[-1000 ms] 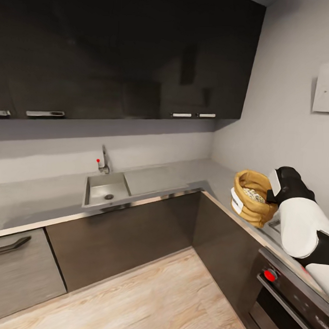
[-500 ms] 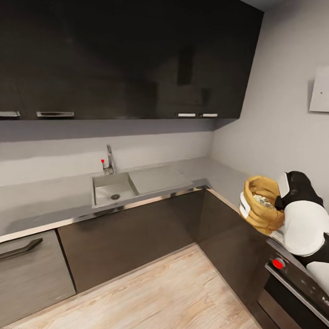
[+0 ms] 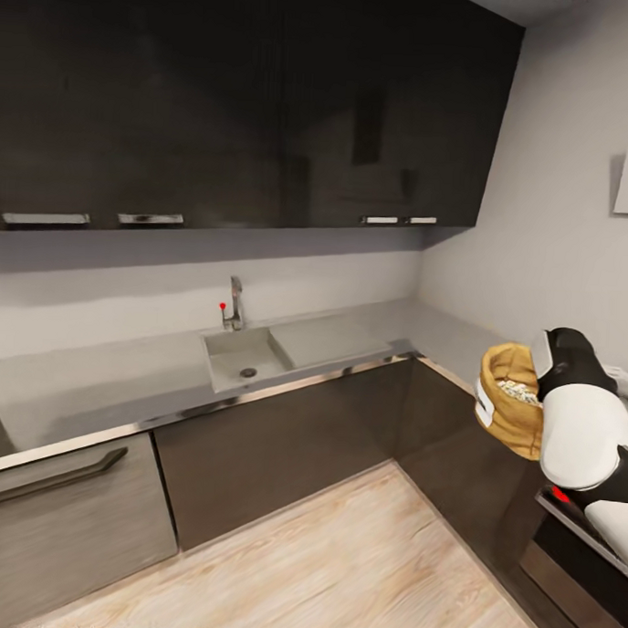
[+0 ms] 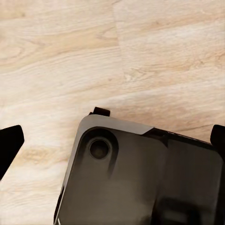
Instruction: In the kitchen, take the popcorn bag from the countertop, put it into the microwave, and heat it until the popcorn is cooked so the cooked popcorn ends up inside the bag.
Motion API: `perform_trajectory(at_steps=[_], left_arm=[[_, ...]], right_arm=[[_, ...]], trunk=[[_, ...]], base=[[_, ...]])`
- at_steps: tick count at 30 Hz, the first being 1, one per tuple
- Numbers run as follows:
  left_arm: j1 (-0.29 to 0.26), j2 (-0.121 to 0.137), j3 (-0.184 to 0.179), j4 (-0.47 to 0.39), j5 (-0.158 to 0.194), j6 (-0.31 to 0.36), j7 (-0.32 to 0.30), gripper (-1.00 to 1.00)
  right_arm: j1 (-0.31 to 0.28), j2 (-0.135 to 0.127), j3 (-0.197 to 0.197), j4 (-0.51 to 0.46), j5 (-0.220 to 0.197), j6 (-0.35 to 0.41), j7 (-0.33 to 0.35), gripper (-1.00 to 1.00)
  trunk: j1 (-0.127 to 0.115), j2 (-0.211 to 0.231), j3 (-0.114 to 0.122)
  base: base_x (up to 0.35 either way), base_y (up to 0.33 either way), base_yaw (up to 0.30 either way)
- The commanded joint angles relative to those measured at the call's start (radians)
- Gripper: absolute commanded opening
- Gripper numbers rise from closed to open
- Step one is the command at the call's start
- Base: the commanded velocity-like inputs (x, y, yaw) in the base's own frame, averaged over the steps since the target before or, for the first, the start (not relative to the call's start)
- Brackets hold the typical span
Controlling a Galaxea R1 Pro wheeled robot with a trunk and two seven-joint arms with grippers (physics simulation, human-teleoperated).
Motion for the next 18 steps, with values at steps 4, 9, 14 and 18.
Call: perform_trajectory(at_steps=[4,9,14,18], left_arm=[[0.000,-0.009,0.002,0.001,0.001,-0.003,0.001,1.00],[0.000,-0.009,0.001,0.001,0.000,-0.003,0.001,1.00],[0.001,-0.008,0.003,0.001,0.000,-0.004,0.001,1.00],[0.001,-0.007,0.003,0.001,0.000,-0.004,0.001,1.00]], right_arm=[[0.000,-0.009,-0.009,0.000,0.000,0.005,0.004,-1.00],[0.002,-0.011,-0.004,0.000,-0.001,0.005,0.001,-1.00],[0.003,-0.011,-0.003,0.000,-0.001,0.005,0.001,-1.00],[0.004,-0.010,-0.003,-0.009,0.000,0.005,0.001,-1.00]], trunk=[[0.000,-0.001,0.000],[0.000,-0.001,0.000],[0.000,-0.001,0.000],[0.000,-0.001,0.000]], base=[[-0.250,0.238,0.000],[-0.296,0.207,0.000],[-0.295,0.230,-0.196],[-0.283,0.252,-0.293]])
